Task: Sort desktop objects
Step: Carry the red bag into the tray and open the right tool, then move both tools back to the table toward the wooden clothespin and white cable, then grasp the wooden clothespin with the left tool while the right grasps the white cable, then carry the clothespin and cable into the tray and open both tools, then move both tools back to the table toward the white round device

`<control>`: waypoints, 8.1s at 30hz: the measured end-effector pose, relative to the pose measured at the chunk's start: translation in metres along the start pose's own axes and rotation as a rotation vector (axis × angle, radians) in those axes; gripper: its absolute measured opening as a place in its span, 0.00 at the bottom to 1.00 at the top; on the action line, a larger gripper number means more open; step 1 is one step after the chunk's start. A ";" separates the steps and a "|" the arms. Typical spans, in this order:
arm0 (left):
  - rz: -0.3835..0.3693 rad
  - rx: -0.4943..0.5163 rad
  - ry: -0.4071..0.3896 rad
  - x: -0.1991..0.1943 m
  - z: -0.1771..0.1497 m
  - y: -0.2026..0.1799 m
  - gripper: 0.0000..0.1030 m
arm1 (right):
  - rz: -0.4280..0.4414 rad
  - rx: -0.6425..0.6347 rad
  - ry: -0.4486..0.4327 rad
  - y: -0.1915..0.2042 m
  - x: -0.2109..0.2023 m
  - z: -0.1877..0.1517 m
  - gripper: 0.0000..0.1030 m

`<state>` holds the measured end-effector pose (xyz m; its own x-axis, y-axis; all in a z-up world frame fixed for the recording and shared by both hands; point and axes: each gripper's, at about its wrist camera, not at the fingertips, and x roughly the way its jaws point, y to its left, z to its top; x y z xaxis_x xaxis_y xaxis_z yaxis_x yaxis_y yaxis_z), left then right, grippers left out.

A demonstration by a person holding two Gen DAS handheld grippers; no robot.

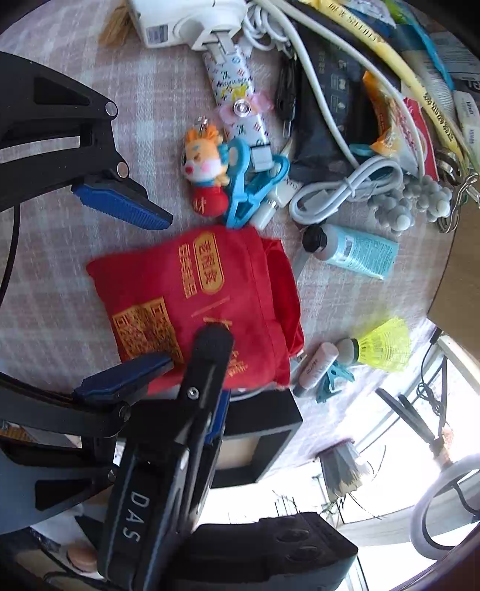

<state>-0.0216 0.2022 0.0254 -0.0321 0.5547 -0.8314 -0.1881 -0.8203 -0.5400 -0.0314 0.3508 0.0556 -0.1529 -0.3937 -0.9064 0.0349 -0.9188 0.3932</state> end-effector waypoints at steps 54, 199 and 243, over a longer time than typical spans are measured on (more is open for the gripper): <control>-0.090 0.487 0.013 0.016 -0.007 -0.242 0.63 | -0.161 0.312 -0.420 -0.153 -0.212 -0.086 0.44; 0.194 0.420 -0.062 0.049 -0.131 -0.239 0.12 | -0.345 0.275 -0.315 -0.214 -0.203 -0.222 0.14; 0.438 -0.240 -0.355 -0.117 -0.076 0.041 0.21 | -0.141 -0.263 -0.227 0.025 -0.114 -0.056 0.38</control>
<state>0.0490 0.0930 0.0908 -0.3894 0.1375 -0.9108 0.1414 -0.9681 -0.2066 0.0424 0.3709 0.1607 -0.3887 -0.2732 -0.8799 0.2460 -0.9511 0.1867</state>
